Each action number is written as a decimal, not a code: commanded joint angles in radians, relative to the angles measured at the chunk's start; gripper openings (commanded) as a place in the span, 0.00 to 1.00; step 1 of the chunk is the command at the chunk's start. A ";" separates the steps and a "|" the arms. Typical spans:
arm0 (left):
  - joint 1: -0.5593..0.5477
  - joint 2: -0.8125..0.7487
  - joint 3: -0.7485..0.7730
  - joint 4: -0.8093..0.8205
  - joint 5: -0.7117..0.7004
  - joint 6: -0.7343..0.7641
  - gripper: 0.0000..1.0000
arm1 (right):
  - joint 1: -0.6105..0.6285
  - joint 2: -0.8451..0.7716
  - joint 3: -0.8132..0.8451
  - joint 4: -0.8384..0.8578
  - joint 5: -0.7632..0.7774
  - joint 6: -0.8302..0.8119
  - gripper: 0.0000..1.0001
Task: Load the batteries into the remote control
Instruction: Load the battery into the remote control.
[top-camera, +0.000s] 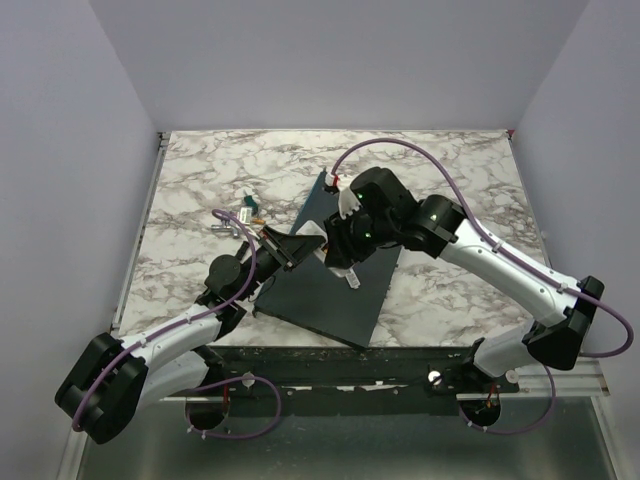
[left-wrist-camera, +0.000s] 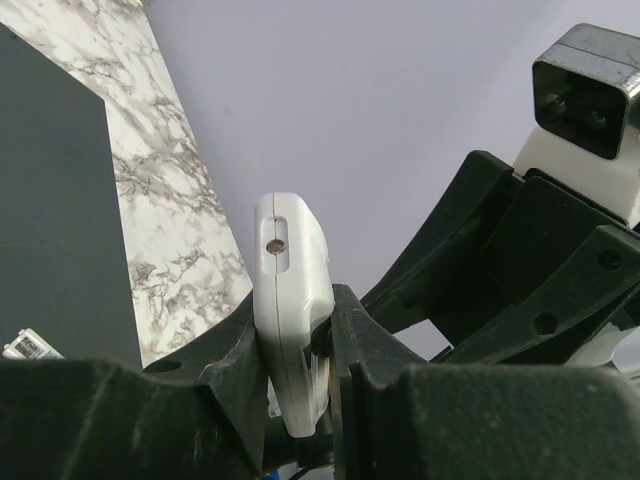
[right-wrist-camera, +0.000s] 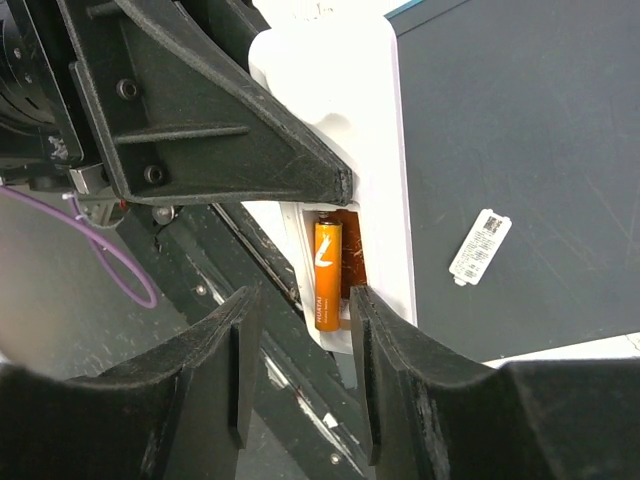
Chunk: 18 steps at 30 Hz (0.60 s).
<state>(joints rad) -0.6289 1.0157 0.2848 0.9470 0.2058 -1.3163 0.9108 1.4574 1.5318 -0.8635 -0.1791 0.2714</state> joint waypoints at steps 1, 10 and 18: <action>-0.005 -0.010 -0.010 0.083 0.008 -0.011 0.00 | -0.003 -0.026 -0.007 0.015 0.089 -0.030 0.48; -0.004 -0.006 -0.021 0.099 0.006 -0.020 0.00 | -0.004 -0.092 -0.040 0.086 0.089 -0.044 0.50; -0.005 0.000 -0.020 0.119 0.010 -0.032 0.00 | -0.004 -0.170 -0.136 0.167 0.029 -0.066 0.38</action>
<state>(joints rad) -0.6300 1.0161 0.2726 0.9993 0.2028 -1.3365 0.9081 1.3281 1.4448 -0.7677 -0.1211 0.2302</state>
